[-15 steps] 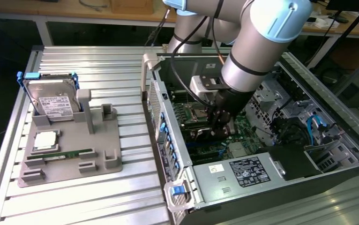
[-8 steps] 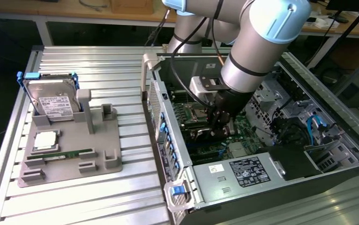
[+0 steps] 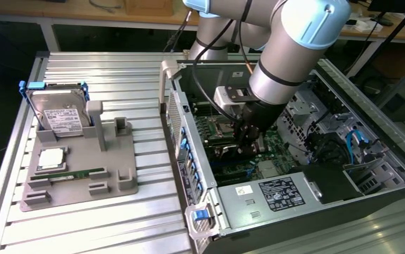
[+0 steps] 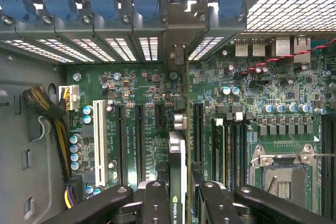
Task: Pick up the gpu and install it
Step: 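Insert the gpu into the slot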
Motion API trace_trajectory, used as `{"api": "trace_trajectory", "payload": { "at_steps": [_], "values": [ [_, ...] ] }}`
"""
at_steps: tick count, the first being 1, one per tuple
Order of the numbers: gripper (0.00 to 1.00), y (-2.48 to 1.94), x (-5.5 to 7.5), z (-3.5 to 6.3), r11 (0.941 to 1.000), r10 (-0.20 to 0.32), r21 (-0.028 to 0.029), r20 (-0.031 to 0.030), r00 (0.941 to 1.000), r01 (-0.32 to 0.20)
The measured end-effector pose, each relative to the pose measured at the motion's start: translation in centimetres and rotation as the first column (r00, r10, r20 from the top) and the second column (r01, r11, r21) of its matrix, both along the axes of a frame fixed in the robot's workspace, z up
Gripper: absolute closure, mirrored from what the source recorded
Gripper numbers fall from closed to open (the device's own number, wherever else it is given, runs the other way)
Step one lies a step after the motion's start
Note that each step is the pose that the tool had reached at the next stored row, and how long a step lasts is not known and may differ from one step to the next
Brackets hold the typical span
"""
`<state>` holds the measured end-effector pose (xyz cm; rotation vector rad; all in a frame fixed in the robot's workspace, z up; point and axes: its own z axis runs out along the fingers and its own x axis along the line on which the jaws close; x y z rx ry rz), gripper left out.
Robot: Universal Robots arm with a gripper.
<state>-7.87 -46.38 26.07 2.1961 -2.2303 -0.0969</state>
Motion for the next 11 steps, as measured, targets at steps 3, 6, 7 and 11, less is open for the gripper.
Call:
{"api": "trace_trajectory", "payload": {
  "at_steps": [3,6,7,11],
  "values": [
    [0.73,0.01,0.0,0.07,1.0,0.0,0.0005,0.0002,1.0,0.0],
    [0.73,0.01,0.0,0.16,1.0,0.0,0.0003,0.0001,1.0,0.0],
    [0.73,0.0,0.0,0.24,1.0,0.0,0.0003,0.0001,1.0,0.0],
    [0.73,0.0,0.0,0.45,1.0,0.0,0.0001,0.0001,1.0,0.0]
  ]
}}
